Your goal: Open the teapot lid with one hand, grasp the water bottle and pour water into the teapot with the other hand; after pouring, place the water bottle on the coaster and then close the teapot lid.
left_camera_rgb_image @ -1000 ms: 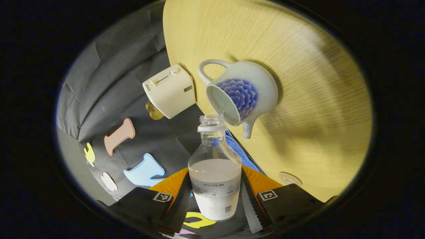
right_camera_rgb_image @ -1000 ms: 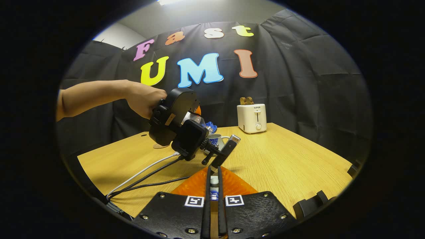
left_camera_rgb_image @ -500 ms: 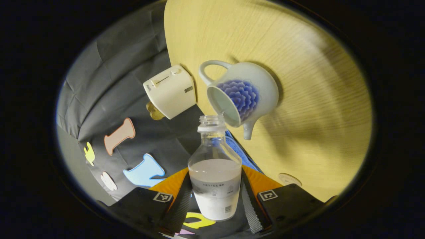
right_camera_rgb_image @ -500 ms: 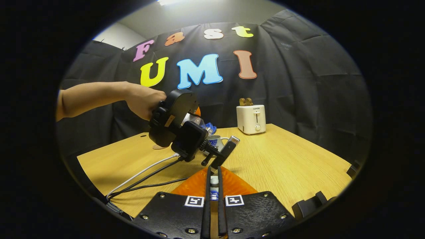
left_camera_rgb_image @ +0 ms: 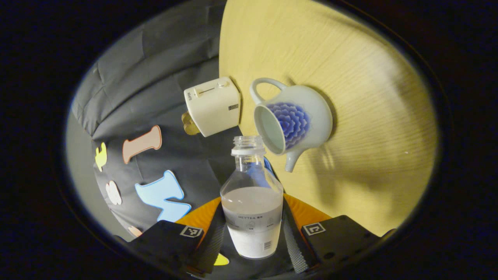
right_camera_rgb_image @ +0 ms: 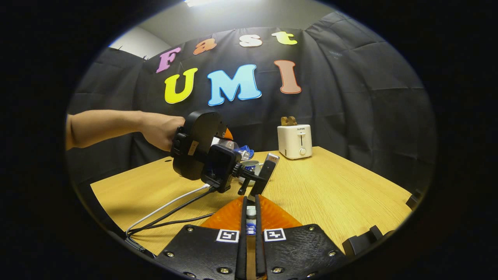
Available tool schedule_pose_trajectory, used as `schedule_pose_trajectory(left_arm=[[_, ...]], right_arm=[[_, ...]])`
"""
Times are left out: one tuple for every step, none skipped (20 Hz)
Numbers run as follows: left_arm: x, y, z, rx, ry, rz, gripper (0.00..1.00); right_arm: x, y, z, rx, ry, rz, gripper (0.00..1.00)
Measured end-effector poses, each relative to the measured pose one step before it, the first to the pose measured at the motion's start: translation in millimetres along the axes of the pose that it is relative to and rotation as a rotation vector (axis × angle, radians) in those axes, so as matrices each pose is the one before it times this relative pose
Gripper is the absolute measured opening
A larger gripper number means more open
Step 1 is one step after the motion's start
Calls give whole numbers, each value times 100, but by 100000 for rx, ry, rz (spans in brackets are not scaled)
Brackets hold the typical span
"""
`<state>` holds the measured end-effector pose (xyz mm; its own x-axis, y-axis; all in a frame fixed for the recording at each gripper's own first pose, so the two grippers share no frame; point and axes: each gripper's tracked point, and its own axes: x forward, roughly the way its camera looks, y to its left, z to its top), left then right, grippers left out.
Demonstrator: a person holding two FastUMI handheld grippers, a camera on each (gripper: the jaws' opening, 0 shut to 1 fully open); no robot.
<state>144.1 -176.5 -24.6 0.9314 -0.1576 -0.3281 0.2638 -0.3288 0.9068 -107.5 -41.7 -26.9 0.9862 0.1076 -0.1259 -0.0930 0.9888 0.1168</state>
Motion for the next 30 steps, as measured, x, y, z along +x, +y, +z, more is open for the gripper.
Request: schedule_pose_trajectory(left_arm=[[-13, -412, 49, -5746, -1346, -337, 85], [-34, -143, 71, -5246, -1990, 475, 85], [-67, 106, 63, -4757, -1869, 1889, 85], [-109, 297, -64, -5212, -1608, 2179, 85], [-154, 221, -263, -6121, -1154, 1779, 84], [-284, 227, -561, -6415, -483, 1515, 85], [-395, 88, -432, -6614, -675, 936, 85], [-470, 346, -476, -6691, -394, 1354, 85], [-544, 701, -554, -7147, -795, 2483, 85], [-620, 835, -607, -7875, -1167, 2185, 85], [-812, 1040, -514, -8990, -1018, 2469, 85], [-708, 1116, -499, -10049, -1222, 2072, 85], [-825, 1093, -417, -10195, -1372, 1528, 85], [-721, 1082, -547, -8883, -861, 1898, 85], [-714, 981, -624, -8961, -320, 884, 85], [-675, 1222, -1002, -8167, 118, 1695, 85], [-394, 1083, -823, -7231, 536, 1322, 85], [-466, 1729, -1053, -10286, 330, 2204, 85], [-115, 1271, -698, -8336, -812, 1799, 84], [116, 1324, -475, -8841, -751, 1691, 85], [320, 1620, -303, -8576, -1499, 3650, 85], [702, 1787, -19, -7570, -2369, 3839, 85], [573, 1270, -568, -5245, 487, 1979, 85], [578, 984, -491, -2984, 658, 1669, 85], [706, 545, -585, -362, 516, 1179, 85], [883, 157, -219, 903, -381, 180, 84], [906, -335, -241, 1353, -137, -92, 84], [689, -332, -599, 1093, 616, -444, 84], [785, -164, -331, 818, -248, 20, 84], [724, -330, -614, 405, 446, -547, 84]], right_arm=[[-138, 8, 334, 66, -859, -65, 9], [-196, -33, 514, 210, -1479, -377, 9], [-227, -125, 733, 78, -2291, -694, 9], [-189, -235, 615, -1020, -2319, -1483, 9], [-210, -274, 686, -1184, -2258, -1397, 9], [-138, -229, 434, -793, -1635, -1001, 9], [-137, -189, 539, 18, -1323, -869, 9], [7, -182, 203, 35, -704, -740, 9], [-42, -116, 253, -68, -589, -687, 9], [114, 58, 76, -20, -243, -244, 9], [180, 215, -55, -111, 362, 425, 9], [292, 175, -155, -64, 452, 425, 9], [344, 281, 6, -82, 488, 785, 9], [498, 361, -80, -136, 505, 1148, 9], [577, 515, 34, -302, 499, 1602, 9], [655, 539, -122, -471, 938, 1951, 9], [764, 757, -300, -12, 1453, 2687, 9], [1195, 1054, -176, 934, 1260, 3943, 9], [1030, 567, -223, 693, 1231, 1969, 9], [1085, 508, -277, 635, 1161, 1761, 9], [964, 466, -148, 652, 952, 1455, 9], [914, 373, -79, 477, 531, 1125, 9], [884, 276, -102, -184, 711, 628, 9], [729, 174, -137, -438, 549, 526, 9], [502, 173, 8, -295, 78, 291, 9], [453, 121, -9, -85, -111, 438, 9], [355, 94, -195, -54, 410, 401, 9], [280, 68, -142, 297, 474, 470, 9], [261, 31, -165, 672, 533, 372, 9], [109, -55, -1, 459, 202, 91, 9]])
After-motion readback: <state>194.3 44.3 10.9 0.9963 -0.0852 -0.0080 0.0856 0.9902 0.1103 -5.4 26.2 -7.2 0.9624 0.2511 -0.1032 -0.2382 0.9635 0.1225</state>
